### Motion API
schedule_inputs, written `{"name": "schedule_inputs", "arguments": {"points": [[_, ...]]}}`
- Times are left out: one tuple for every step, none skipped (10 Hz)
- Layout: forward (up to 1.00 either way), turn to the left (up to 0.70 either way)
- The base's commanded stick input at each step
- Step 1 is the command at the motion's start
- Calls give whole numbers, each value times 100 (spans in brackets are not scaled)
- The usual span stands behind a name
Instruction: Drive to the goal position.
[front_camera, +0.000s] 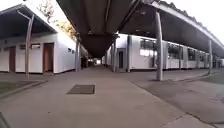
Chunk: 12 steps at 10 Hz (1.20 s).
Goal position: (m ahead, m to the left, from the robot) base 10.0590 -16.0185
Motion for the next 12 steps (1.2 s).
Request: {"name": "schedule_inputs", "arguments": {"points": [[70,0],[70,0],[70,0],[70,0],[70,-23],[70,-35],[70,-35],[70,-35],[70,-35],[70,-35],[70,0],[70,0]]}}
